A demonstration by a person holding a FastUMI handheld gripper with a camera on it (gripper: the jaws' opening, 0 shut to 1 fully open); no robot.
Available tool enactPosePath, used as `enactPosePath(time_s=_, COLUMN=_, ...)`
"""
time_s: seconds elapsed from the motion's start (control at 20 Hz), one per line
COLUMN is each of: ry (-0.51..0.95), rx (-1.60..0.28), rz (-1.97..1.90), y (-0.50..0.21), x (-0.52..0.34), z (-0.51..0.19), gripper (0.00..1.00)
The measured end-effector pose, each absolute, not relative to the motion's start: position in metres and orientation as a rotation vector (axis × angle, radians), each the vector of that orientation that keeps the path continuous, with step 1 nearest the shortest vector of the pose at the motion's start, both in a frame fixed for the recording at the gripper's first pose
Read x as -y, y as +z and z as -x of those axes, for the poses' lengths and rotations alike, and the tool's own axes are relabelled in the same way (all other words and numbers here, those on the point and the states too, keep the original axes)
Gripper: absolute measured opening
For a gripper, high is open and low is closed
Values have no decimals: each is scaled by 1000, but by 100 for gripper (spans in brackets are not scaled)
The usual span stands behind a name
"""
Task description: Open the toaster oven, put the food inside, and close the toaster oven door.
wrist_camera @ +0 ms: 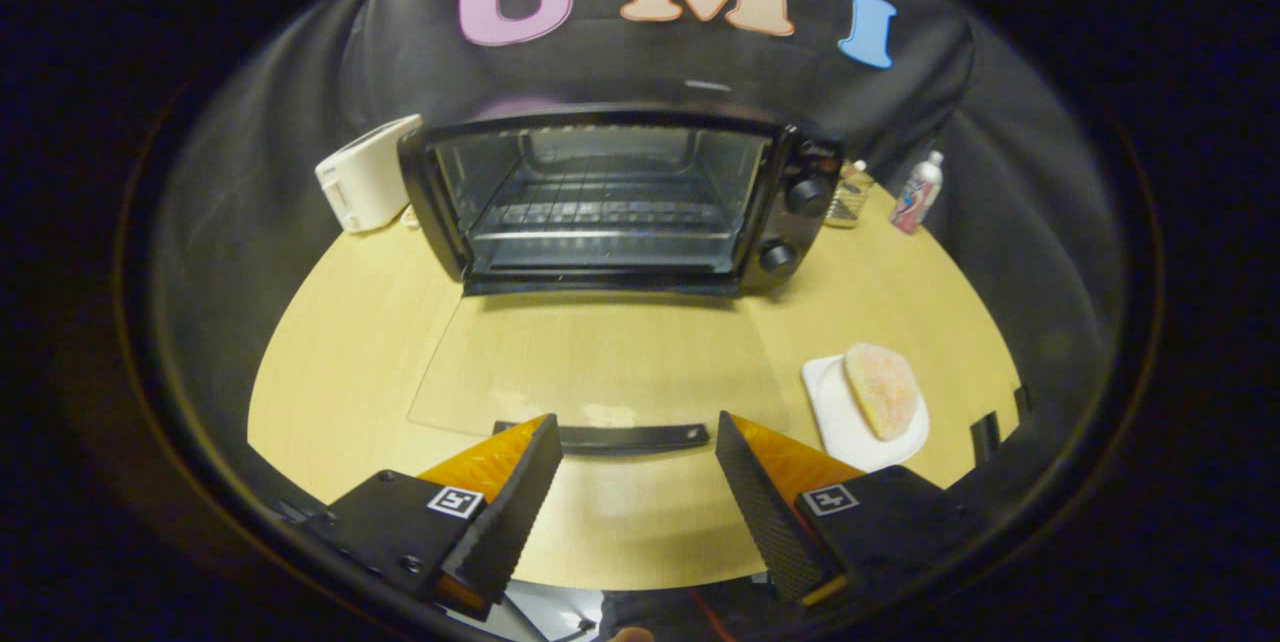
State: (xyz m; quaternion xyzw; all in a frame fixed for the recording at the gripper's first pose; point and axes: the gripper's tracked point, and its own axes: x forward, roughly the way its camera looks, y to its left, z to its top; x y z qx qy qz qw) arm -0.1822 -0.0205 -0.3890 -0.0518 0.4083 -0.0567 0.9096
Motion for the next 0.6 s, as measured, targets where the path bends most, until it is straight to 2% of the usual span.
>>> enactPosePath(time_s=0.25, ry=-323, rx=-830, rz=225, y=-368, x=107, z=162, gripper=99)
enactPosePath(time_s=0.6, ry=-463, rx=-953, rz=208, y=-400, x=185, z=167, gripper=99)
